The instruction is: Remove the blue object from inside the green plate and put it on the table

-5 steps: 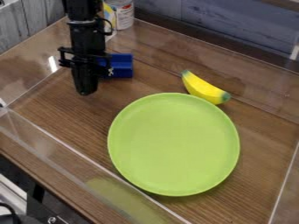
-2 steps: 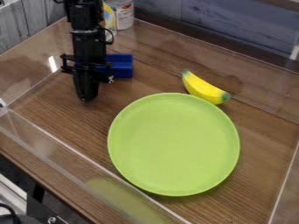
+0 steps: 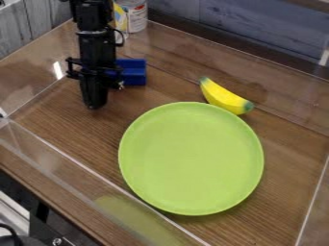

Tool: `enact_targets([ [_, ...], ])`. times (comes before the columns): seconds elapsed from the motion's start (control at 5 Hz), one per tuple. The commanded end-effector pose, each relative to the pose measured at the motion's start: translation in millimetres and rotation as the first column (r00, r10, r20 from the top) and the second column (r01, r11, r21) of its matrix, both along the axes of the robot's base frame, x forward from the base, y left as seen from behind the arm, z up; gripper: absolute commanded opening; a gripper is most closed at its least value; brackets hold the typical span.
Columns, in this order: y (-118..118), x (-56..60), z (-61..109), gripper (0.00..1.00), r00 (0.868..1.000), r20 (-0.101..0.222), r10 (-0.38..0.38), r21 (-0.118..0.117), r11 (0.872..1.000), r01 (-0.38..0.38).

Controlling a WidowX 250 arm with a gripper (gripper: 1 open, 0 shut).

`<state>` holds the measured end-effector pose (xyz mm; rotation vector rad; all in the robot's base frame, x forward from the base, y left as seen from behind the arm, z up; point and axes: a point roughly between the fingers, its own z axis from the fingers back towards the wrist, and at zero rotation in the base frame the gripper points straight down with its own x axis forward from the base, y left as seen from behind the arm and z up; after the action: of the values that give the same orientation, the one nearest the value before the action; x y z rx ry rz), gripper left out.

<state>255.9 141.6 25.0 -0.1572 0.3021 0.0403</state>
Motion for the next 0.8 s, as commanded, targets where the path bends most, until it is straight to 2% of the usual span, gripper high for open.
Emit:
enact_targets([
  [0.0,9.1,5.3,12.6,0.0,0.999,0.042,0.011,0.025,1.0,-0.012],
  [0.6,13.6,1.1,14.5,0.0,0.999,0.03,0.027,0.016,0.999,-0.027],
])
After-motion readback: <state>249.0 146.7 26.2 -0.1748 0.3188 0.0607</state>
